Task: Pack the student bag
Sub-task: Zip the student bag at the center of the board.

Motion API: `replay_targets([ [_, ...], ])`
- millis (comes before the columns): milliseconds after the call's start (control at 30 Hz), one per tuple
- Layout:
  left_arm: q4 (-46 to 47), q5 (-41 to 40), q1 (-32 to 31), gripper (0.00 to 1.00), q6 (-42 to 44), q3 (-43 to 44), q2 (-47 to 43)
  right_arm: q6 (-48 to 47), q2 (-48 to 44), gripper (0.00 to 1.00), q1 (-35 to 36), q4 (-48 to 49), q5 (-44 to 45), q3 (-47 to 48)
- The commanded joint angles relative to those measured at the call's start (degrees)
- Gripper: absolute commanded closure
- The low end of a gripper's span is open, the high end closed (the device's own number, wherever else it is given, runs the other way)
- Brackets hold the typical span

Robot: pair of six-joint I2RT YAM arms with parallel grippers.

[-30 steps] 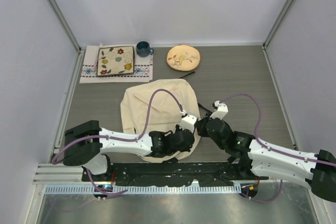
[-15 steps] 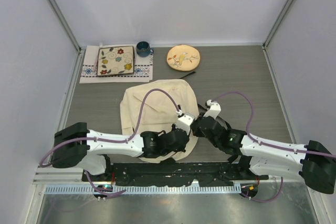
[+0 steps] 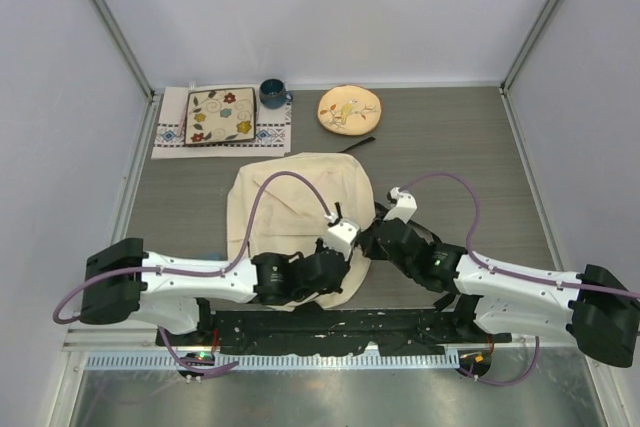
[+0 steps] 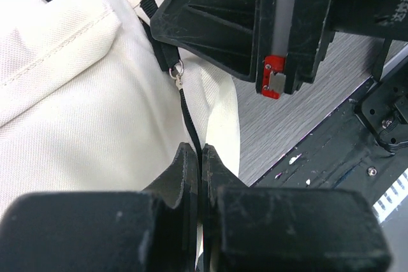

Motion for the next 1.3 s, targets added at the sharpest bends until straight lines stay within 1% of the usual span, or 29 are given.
replay_targets([
  [0,-1.2,2.2,-2.4,1.00,-0.7,-0.9,-5.6,-1.2,0.4,0.99,-3.1,-0.3,8.8,1.2],
  [167,-2.2,0.8,-2.4,1.00,-1.3,-2.2,-6.9,-1.7,-1.4,0.99,-3.3,0.8,6.5,1.1],
  [367,-4.2,1.2,-2.4,1.00,-3.1,-4.0,-7.5,-1.0,-5.0,0.99,-3.4,-0.8,7.4,0.5],
  [500,-3.3,1.2,-2.4,1.00,-4.0,-6.3,-9.0,-0.8,-5.1,0.99,-3.6,-0.9,6.5,0.2],
  [700,-1.9,0.7,-2.4,1.00,-2.4,-8.0,-13.2,-0.2,-4.9,0.99,-3.7,-0.9,6.8,-0.2],
  [833,-0.1,-0.3,-2.4,1.00,-1.3,-9.5,-15.6,-1.1,-4.9,0.99,-3.7,1.0,4.9,-0.2],
  [900,1.0,-1.1,-2.4,1.00,-0.6,-9.9,-15.6,-1.2,-5.3,0.99,-3.7,2.3,2.2,-0.8],
  [967,1.8,-1.9,-2.4,1.00,-0.3,-10.4,-14.7,-0.8,-6.0,0.99,-3.7,3.6,-0.5,-1.6],
  [1067,4.1,-1.5,-2.4,1.00,-0.8,-10.7,-11.0,-0.4,-6.5,0.99,-3.7,4.4,-3.0,-2.9],
  [1167,10.2,3.4,-2.4,1.00,-2.4,-11.8,-5.3,0.6,-8.0,0.99,-3.5,4.2,-5.4,-4.9],
  [1200,13.9,6.5,-2.5,1.00,-3.8,-12.2,-3.3,1.0,-8.4,0.99,-3.4,4.2,-6.4,-6.3],
  [1267,17.0,8.7,-2.7,1.00,-5.1,-12.7,2.9,2.5,-9.1,0.99,-3.1,1.4,-6.3,-7.7],
])
